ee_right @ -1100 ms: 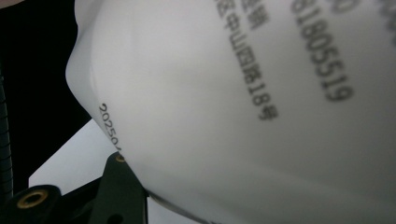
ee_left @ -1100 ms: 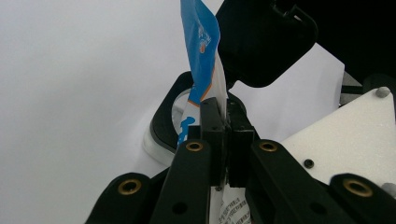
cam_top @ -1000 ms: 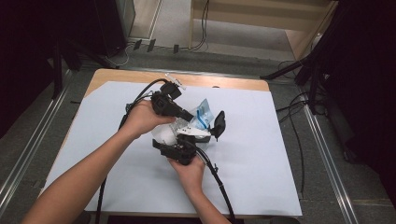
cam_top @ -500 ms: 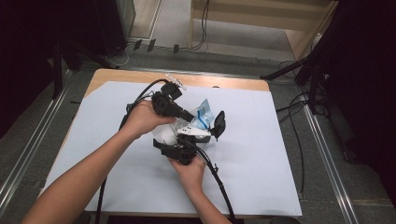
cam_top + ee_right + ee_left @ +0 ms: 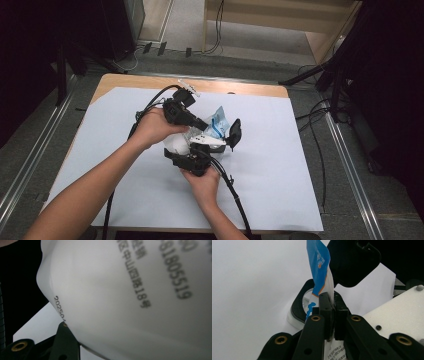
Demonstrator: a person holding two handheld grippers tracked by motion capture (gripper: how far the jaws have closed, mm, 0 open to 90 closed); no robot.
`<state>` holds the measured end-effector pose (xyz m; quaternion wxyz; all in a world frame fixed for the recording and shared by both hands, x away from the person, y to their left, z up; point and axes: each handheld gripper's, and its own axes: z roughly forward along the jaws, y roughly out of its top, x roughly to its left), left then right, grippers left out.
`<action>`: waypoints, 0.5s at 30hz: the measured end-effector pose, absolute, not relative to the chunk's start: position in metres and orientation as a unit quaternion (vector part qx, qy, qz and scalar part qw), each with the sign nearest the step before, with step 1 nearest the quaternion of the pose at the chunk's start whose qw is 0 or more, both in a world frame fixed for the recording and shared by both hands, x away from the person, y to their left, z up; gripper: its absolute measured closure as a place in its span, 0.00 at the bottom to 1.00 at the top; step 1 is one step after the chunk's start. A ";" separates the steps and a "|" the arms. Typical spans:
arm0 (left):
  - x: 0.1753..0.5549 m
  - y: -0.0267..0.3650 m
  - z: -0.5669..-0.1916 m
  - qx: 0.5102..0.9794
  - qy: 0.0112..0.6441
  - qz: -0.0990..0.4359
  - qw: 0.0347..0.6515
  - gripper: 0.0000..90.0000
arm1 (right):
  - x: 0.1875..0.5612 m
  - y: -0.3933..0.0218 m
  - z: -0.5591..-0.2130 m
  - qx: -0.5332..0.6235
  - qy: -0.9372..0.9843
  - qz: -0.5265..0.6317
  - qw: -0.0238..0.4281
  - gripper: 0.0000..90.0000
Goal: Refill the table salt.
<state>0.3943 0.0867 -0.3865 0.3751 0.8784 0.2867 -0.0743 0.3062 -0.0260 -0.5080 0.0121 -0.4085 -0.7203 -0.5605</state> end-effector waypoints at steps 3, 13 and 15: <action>0.394 0.086 -0.387 0.879 0.286 -0.075 0.375 1.00 | 0.306 -0.026 -0.508 -0.409 -0.720 -0.561 0.012 0.59; 0.393 0.086 -0.387 0.878 0.286 -0.074 0.376 0.99 | 0.305 -0.026 -0.507 -0.412 -0.716 -0.564 0.013 0.59; 0.393 0.086 -0.387 0.878 0.287 -0.074 0.376 0.99 | 0.306 -0.026 -0.507 -0.410 -0.716 -0.565 0.011 0.59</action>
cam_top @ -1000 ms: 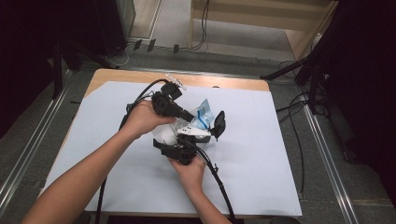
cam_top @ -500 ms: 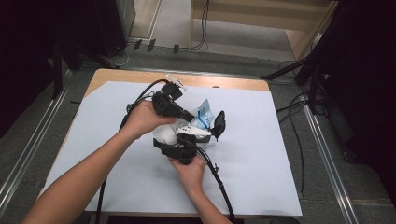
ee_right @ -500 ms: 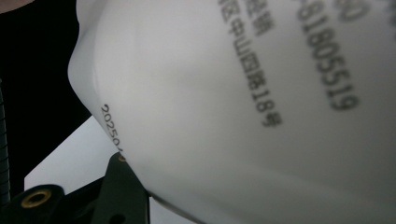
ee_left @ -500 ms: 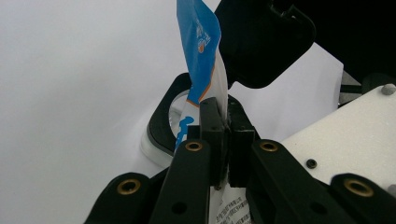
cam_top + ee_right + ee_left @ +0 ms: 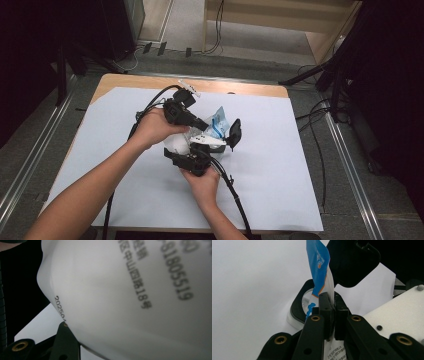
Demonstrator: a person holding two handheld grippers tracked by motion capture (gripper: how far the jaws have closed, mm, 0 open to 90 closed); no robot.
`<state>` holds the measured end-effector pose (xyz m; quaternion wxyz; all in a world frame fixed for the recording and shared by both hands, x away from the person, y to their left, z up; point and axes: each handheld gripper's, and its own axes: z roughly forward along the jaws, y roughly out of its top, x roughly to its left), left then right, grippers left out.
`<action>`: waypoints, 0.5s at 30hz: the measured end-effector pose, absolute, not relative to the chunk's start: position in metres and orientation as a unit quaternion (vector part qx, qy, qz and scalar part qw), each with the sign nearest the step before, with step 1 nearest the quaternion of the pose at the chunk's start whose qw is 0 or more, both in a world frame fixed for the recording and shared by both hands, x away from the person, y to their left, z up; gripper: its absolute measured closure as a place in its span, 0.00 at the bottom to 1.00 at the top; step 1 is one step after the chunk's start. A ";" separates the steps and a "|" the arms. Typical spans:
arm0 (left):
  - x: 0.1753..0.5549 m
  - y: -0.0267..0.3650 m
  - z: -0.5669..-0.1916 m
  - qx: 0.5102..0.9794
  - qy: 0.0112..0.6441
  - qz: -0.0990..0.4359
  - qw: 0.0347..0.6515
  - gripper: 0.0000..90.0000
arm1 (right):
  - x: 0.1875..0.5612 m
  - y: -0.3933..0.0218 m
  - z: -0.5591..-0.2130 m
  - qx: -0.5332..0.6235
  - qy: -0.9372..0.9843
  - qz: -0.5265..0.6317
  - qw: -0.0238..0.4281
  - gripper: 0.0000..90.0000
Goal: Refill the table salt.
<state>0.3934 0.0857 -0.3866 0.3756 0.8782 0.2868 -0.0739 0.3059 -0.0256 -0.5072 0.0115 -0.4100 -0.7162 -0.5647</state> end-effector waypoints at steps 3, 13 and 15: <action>0.393 0.085 -0.387 0.878 0.285 -0.073 0.377 0.99 | 0.306 -0.026 -0.507 -0.410 -0.715 -0.566 0.013 0.59; 0.393 0.085 -0.387 0.879 0.284 -0.074 0.376 0.99 | 0.306 -0.026 -0.507 -0.412 -0.716 -0.564 0.011 0.60; 0.393 0.085 -0.387 0.879 0.284 -0.074 0.376 0.99 | 0.306 -0.026 -0.507 -0.412 -0.716 -0.564 0.010 0.60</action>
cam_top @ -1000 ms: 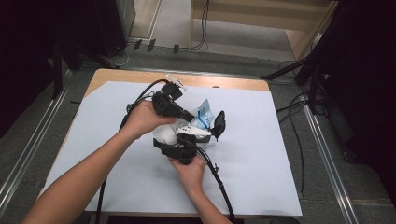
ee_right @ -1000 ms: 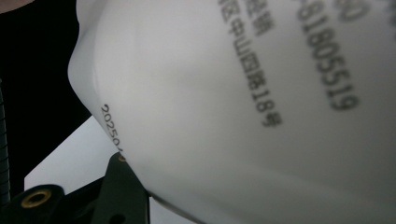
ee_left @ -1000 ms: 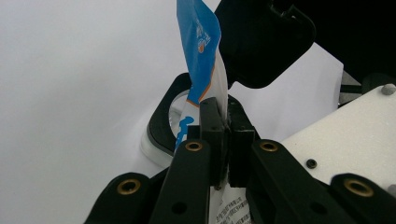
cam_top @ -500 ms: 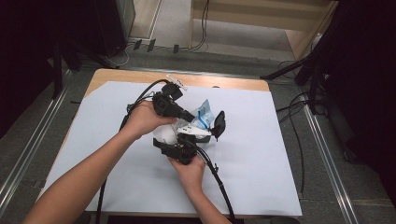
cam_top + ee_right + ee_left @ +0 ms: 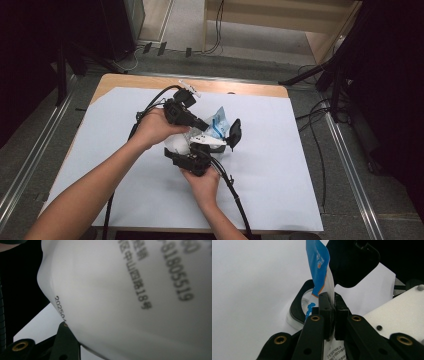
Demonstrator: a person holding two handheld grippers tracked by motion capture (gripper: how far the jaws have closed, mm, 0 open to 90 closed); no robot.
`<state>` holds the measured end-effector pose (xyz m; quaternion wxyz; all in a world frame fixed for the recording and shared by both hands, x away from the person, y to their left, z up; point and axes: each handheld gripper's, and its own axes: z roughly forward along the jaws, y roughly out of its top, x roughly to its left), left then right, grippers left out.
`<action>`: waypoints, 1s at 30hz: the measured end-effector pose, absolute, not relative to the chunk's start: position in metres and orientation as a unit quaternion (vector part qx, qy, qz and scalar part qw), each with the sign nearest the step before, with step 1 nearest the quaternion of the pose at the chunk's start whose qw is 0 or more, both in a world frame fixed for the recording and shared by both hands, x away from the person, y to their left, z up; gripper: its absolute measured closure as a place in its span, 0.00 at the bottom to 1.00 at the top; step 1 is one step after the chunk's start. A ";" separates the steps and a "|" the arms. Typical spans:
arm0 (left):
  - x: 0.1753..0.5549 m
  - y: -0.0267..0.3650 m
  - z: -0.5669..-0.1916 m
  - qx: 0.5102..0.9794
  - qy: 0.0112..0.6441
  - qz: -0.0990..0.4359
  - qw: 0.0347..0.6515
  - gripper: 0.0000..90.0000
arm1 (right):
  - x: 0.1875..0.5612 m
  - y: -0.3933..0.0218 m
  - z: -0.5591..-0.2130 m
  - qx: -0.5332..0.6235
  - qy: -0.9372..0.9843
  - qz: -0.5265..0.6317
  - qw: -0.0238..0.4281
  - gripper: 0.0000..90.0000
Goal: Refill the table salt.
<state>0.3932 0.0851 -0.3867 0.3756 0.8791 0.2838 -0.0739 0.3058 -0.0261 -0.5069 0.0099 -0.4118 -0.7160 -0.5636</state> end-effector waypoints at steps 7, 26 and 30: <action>0.393 0.085 -0.387 0.878 0.285 -0.076 0.377 0.99 | 0.306 -0.026 -0.507 -0.412 -0.716 -0.564 0.010 0.60; 0.393 0.084 -0.388 0.878 0.284 -0.076 0.377 0.98 | 0.306 -0.027 -0.507 -0.413 -0.714 -0.565 0.014 0.60; 0.393 0.084 -0.388 0.878 0.284 -0.076 0.377 0.98 | 0.306 -0.027 -0.507 -0.414 -0.714 -0.565 0.014 0.60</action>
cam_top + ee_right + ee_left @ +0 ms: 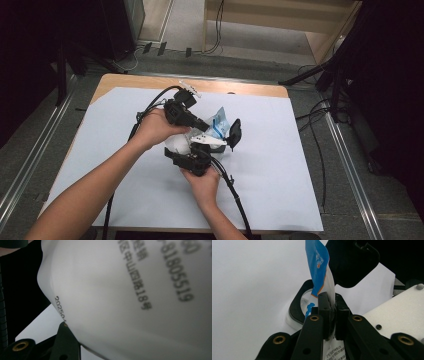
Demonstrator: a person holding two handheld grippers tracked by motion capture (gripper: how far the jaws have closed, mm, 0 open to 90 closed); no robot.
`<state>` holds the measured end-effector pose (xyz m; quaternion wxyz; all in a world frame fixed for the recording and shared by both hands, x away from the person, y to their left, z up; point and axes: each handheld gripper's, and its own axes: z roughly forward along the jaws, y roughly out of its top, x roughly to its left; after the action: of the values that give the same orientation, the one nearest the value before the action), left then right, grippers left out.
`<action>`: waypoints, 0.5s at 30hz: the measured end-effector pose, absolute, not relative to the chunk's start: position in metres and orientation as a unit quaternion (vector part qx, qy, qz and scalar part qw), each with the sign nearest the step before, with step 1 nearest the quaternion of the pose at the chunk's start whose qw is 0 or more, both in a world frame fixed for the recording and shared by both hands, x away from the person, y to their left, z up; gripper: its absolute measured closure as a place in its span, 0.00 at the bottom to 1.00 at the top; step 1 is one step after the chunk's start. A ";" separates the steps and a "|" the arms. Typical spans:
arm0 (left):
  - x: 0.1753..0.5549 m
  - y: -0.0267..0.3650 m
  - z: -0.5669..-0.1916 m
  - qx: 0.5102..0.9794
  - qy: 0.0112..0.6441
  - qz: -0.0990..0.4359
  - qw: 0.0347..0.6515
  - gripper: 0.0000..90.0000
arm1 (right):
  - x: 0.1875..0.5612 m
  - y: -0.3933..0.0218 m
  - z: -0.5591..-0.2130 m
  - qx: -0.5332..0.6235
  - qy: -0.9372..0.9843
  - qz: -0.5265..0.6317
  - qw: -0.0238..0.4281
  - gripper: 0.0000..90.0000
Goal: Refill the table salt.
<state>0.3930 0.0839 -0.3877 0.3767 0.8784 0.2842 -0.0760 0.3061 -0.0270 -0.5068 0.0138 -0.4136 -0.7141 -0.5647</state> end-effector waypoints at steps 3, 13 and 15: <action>0.393 0.084 -0.388 0.878 0.285 -0.077 0.377 0.98 | 0.306 -0.027 -0.507 -0.414 -0.714 -0.565 0.015 0.60; 0.393 0.083 -0.388 0.877 0.287 -0.076 0.377 0.98 | 0.307 -0.028 -0.506 -0.416 -0.709 -0.569 0.022 0.60; 0.394 0.083 -0.388 0.876 0.288 -0.077 0.378 0.98 | 0.307 -0.028 -0.506 -0.416 -0.709 -0.569 0.024 0.60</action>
<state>0.3935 0.0827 -0.3883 0.3783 0.8764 0.2878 -0.0775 0.3067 -0.0277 -0.5058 0.0236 -0.4158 -0.7093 -0.5688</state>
